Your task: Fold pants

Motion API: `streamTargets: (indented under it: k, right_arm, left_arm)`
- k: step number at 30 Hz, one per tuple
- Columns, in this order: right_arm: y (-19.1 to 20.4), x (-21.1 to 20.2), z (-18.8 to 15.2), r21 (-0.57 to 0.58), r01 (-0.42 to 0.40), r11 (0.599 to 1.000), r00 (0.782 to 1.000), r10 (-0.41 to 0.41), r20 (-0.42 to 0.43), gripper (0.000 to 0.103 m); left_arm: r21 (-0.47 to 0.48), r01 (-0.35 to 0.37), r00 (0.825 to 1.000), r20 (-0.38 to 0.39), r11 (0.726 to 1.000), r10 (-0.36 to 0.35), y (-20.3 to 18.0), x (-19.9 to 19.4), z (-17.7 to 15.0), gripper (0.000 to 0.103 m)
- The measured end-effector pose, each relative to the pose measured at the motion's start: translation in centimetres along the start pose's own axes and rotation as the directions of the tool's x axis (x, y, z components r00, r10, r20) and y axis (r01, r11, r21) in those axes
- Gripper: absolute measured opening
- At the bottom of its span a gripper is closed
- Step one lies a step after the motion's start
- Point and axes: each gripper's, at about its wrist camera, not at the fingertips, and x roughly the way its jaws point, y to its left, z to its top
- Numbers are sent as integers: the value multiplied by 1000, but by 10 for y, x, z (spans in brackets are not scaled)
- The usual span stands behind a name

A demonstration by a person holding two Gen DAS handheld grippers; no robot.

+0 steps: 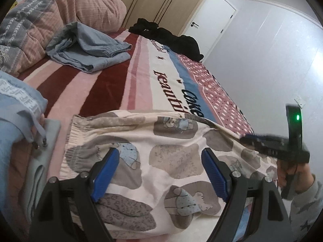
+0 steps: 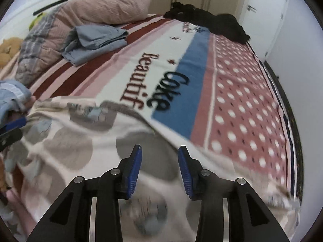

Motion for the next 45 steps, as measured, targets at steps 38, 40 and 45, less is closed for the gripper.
streamTargets:
  k: [38, 40, 45]
  right_arm:
    - [-202, -92, -143, 461, 25, 887, 981, -110, 158, 47]
    - [-174, -104, -153, 409, 6, 913, 970, -105, 221, 55]
    - [-105, -123, -170, 254, -26, 967, 925, -73, 372, 75]
  left_arm:
    - [-34, -40, 997, 60, 999, 42, -30, -37, -39, 92]
    - [-95, -32, 998, 58, 995, 37, -23, -42, -52, 92]
    - [-234, -36, 999, 26, 972, 43, -3, -34, -81, 92]
